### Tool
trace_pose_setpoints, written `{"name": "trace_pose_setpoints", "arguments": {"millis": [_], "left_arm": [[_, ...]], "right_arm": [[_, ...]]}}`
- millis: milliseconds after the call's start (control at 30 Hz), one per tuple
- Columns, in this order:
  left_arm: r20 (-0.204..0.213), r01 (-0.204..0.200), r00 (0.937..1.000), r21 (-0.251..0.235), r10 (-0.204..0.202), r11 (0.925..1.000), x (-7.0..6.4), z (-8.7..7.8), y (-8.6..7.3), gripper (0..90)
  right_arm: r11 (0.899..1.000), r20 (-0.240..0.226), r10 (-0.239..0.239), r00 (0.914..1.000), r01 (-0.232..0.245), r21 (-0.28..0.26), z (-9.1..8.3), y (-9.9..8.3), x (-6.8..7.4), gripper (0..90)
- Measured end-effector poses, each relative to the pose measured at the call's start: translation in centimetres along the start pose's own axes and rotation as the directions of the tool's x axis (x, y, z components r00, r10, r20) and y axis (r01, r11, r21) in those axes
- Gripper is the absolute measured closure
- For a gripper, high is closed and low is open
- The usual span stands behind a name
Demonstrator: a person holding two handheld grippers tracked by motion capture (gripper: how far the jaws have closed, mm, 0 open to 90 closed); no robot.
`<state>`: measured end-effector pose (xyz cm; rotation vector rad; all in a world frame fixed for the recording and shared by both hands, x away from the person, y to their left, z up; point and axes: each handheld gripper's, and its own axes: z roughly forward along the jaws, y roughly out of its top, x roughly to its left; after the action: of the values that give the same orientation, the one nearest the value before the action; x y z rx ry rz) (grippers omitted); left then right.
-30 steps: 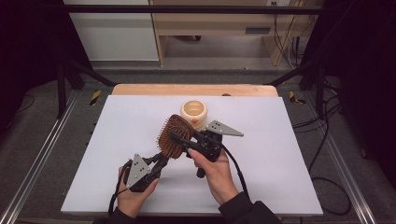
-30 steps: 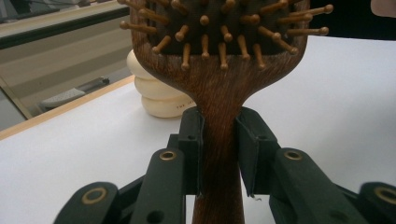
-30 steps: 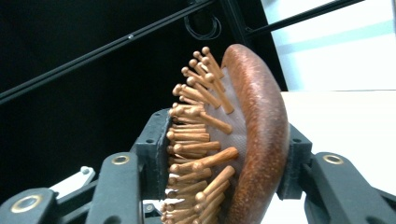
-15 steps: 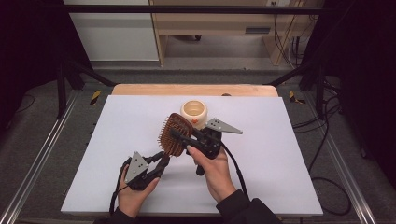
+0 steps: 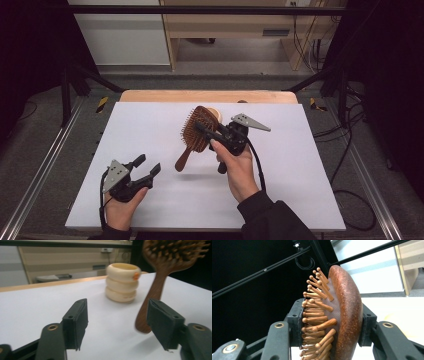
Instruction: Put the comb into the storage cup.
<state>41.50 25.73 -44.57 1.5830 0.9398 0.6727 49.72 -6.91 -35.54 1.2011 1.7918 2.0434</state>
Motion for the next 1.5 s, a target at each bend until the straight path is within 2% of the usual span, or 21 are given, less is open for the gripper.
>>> {"name": "trace_pose_setpoints", "arguments": {"millis": [67,133,200,400,500,667,800,900,1100,1333,1500], "left_arm": [[-0.019,0.014,0.9997,0.001,-0.014,0.9999,0.7,-0.3,-0.2,30.9],[-0.029,0.017,0.9994,0.008,-0.017,0.9998,1.3,-0.6,-0.3,28.4],[-0.057,0.012,0.9983,0.015,-0.011,0.9998,1.6,-0.6,-0.4,23.8],[-0.095,0.008,0.9955,0.034,-0.005,0.9994,1.6,0.0,-0.8,10.0],[-0.1,0.005,0.995,0.028,-0.002,0.9996,1.3,0.2,-0.9,6.4],[-0.087,-0.007,0.9962,0.021,0.009,0.9998,1.1,0.3,-0.9,6.1],[-0.087,-0.011,0.9961,0.018,0.012,0.9998,1.1,0.3,-0.9,5.9],[-0.086,-0.01,0.9963,0.018,0.011,0.9998,1.1,0.3,-1.0,5.8],[-0.091,-0.009,0.9958,0.014,0.01,0.9999,1.2,0.2,-0.9,5.8],[-0.092,-0.008,0.9957,0.013,0.009,0.9999,1.1,0.2,-0.9,5.7],[-0.094,-0.007,0.9955,0.013,0.008,0.9999,1.1,0.2,-1.0,5.7]], "right_arm": [[1.0,0.002,-0.009,1.0,0.009,-0.002,0.2,0.5,-0.1,50.9],[1.0,0.003,-0.007,1.0,0.007,-0.007,0.4,1.0,-0.2,50.9],[1.0,0.004,-0.01,0.9999,0.01,-0.009,0.7,1.4,-0.2,50.8],[1.0,0.009,-0.01,0.9999,0.011,-0.018,1.1,2.3,-0.4,50.8],[1.0,0.011,-0.01,0.9999,0.01,-0.021,1.2,2.7,-0.5,50.7],[1.0,0.016,-0.006,0.9998,0.007,-0.027,1.6,3.3,-0.8,50.7],[0.999,0.014,0.016,0.9998,-0.015,-0.046,2.1,3.8,-0.9,50.7],[0.999,0.022,0.01,0.9997,-0.009,-0.053,2.5,4.4,-0.9,50.6],[0.997,0.029,0.033,0.999,-0.031,-0.078,2.8,5.2,-1.2,50.6],[0.997,0.052,0.033,0.9981,-0.029,-0.068,3.6,5.2,-1.8,50.5],[0.995,0.057,0.053,0.997,-0.048,-0.088,3.8,5.7,-2.3,50.6]]}}
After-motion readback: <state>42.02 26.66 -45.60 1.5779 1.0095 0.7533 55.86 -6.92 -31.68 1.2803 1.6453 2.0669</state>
